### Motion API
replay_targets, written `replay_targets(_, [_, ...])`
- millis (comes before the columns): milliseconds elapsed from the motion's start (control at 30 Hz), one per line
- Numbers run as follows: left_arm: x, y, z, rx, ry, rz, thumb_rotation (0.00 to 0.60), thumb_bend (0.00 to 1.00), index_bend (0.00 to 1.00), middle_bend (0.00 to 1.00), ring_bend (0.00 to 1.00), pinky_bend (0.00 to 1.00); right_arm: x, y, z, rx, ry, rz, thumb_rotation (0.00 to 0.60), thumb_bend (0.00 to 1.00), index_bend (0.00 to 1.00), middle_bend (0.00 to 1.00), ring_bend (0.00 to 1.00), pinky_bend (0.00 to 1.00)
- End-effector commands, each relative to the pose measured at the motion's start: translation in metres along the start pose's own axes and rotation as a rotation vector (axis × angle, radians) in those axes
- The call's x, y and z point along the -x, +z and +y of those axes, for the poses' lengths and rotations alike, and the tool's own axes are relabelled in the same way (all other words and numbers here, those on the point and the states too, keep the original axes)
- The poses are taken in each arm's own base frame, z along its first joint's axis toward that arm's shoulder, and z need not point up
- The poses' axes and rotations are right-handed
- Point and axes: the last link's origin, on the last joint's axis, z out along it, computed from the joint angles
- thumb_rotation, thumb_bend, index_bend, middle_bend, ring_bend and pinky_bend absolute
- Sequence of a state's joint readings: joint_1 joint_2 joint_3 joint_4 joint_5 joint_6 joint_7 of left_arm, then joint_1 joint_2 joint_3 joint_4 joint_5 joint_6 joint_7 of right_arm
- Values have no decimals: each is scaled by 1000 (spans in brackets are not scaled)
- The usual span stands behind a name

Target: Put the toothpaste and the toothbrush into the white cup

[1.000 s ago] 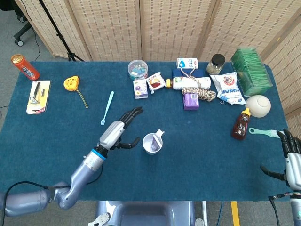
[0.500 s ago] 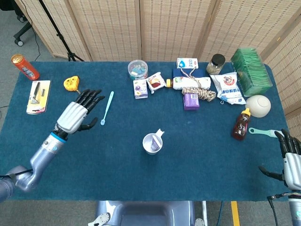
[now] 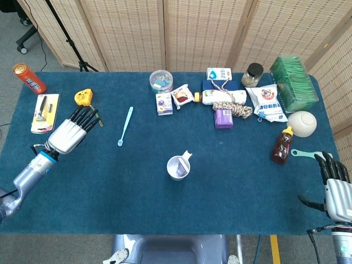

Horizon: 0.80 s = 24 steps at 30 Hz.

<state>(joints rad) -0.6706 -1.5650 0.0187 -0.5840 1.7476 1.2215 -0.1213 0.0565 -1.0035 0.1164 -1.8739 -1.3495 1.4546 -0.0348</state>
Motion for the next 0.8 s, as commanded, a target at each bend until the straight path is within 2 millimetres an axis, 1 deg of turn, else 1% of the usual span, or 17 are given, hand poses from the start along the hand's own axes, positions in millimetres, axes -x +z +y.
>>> replay_targets(33, [8, 1, 12, 10, -41, 4, 600, 411, 0, 0, 0, 0, 1, 0, 0, -1, -1, -3, 600, 0, 0, 0, 0, 0])
replay_targets(100, [9, 3, 16, 7, -69, 18, 600, 408, 0, 0, 0, 0, 1, 0, -1, -3, -3, -7, 600, 0, 0, 0, 0, 0])
replay_targets(200, [10, 6, 20, 13, -64, 26, 600, 408, 0, 0, 0, 0, 2, 0, -1, -5, -3, -10, 600, 0, 0, 0, 0, 0])
replay_targets(467, [17, 24, 40, -7, -85, 11, 600, 405, 0, 0, 0, 0, 2, 0, -1, -7, -1, -20, 600, 0, 0, 0, 0, 0])
replay_targets(500, [19, 30, 47, -8, -93, 1, 600, 404, 0, 0, 0, 0, 2, 0, -1, -7, -1, -22, 600, 0, 0, 0, 0, 0])
replay_targets(600, [21, 36, 57, -16, -132, -3, 600, 403, 0, 0, 0, 0, 2, 0, -1, -6, 3, -25, 600, 0, 0, 0, 0, 0])
replay_targets(800, [23, 46, 74, -4, -154, -9, 600, 403, 0, 0, 0, 0, 1, 0, 1, -4, 9, -32, 600, 0, 0, 0, 0, 0])
